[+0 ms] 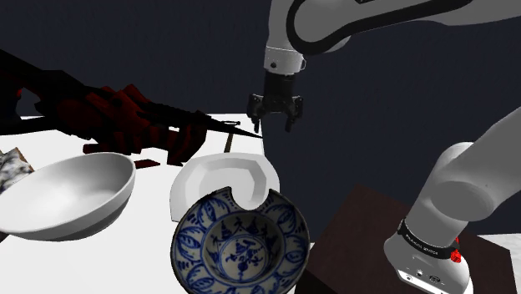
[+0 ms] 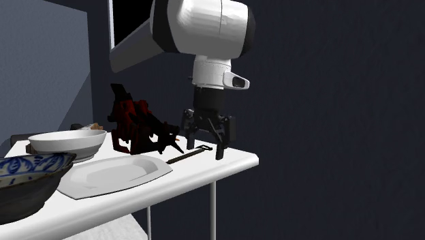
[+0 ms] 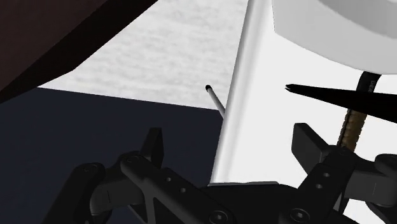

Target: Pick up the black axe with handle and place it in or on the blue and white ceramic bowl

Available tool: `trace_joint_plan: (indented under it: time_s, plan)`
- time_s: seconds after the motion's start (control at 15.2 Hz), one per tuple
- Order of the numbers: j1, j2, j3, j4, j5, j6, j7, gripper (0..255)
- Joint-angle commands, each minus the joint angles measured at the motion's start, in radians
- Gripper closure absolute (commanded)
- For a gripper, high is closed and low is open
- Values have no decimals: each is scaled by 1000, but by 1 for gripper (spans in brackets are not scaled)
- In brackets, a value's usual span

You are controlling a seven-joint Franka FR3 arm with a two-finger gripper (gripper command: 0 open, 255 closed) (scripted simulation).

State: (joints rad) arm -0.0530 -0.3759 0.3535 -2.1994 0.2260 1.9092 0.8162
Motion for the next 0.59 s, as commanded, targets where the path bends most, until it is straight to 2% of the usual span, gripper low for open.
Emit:
trace_joint_plan:
  time_s: [0.0, 0.46, 0.53]
  plan:
    - [-9, 65, 36, 50, -6, 41, 88, 0]
    - [-33, 310, 120, 271, -110, 133, 375, 0]
    - [-31, 315, 120, 263, -112, 145, 377, 0]
